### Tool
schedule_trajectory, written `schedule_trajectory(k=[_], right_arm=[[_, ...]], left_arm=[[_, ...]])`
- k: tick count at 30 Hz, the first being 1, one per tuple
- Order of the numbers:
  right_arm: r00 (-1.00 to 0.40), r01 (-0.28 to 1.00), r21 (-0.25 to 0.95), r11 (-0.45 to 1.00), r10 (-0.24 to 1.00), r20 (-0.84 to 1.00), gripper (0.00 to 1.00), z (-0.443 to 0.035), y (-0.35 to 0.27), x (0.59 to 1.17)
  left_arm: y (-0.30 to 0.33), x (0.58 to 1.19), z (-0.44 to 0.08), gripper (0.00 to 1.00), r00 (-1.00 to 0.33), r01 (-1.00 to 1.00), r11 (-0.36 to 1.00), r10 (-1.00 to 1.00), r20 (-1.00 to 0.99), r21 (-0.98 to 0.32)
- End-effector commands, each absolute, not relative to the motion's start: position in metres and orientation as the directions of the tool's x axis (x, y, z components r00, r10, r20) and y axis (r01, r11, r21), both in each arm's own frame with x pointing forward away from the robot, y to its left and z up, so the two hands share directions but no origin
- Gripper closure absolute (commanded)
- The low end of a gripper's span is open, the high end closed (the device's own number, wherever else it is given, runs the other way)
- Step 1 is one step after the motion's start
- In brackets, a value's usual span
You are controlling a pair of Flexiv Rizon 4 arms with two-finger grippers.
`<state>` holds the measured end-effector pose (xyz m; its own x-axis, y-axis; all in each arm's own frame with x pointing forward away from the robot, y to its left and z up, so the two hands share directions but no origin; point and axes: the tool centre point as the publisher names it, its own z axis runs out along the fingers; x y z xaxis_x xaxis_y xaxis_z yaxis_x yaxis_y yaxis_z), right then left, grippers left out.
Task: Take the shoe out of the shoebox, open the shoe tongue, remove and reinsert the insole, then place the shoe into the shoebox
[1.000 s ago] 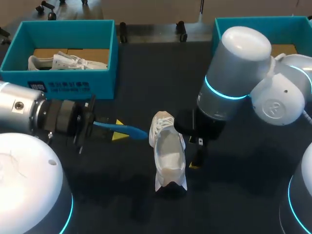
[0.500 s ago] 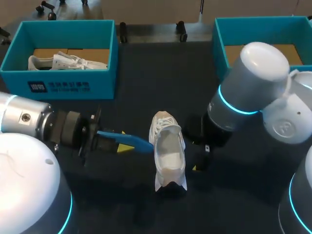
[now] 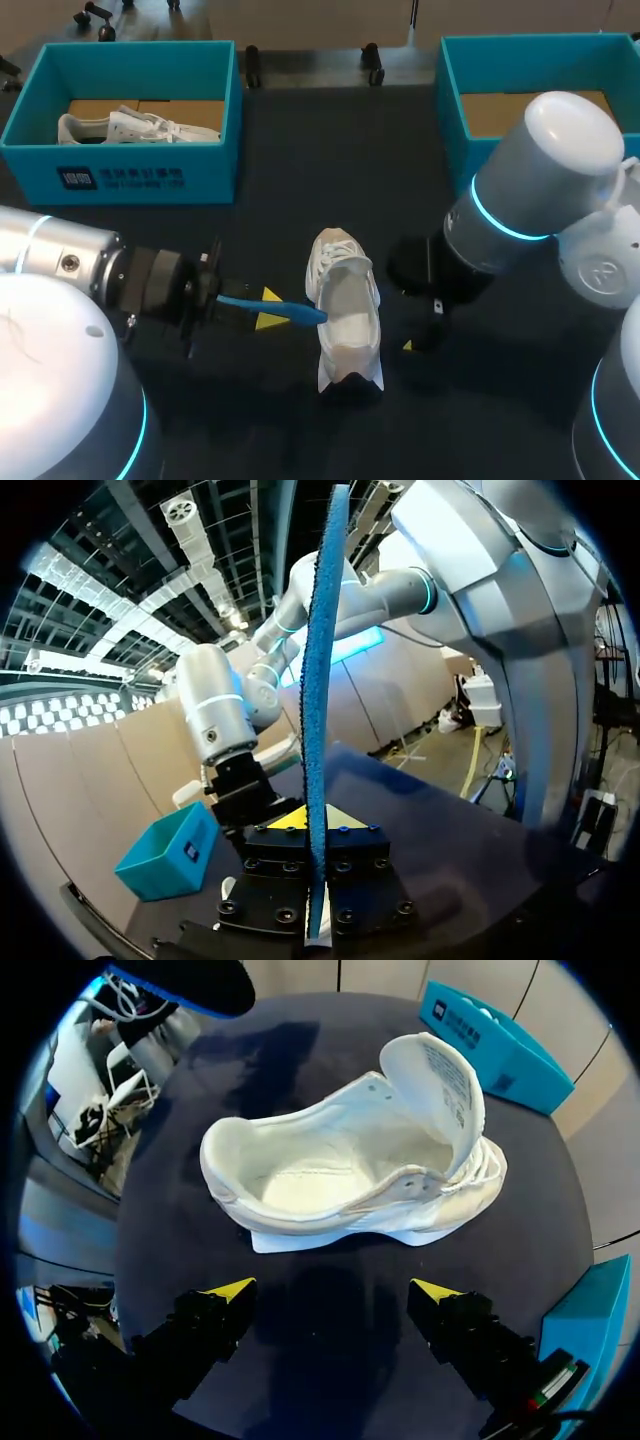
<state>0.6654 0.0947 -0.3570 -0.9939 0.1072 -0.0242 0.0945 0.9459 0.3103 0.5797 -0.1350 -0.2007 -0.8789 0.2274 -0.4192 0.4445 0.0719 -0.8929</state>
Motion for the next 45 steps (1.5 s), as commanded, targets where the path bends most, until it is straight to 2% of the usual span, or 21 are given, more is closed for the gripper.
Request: schedule_trajectory(k=[1, 32, 45], right_arm=[[-0.994, 0.094, 0.313, 0.945, 0.107, -0.025, 0.0, -0.358, 0.094, 0.665], [-0.994, 0.094, 0.313, 0.945, 0.107, -0.025, 0.0, -0.358, 0.094, 0.665], [-0.994, 0.094, 0.313, 0.945, 0.107, -0.025, 0.0, -0.358, 0.094, 0.665]], left_arm=[[-0.138, 0.579, -0.203, 1.0, -0.882, 0.436, 0.064, 0.229, -0.412, -0.898], [-0.192, 0.574, -0.249, 1.0, -0.866, 0.492, 0.058, 0.141, -0.48, -0.869], [-0.19, 0.582, -0.242, 1.0, -0.883, 0.45, 0.047, 0.176, -0.436, -0.892]])
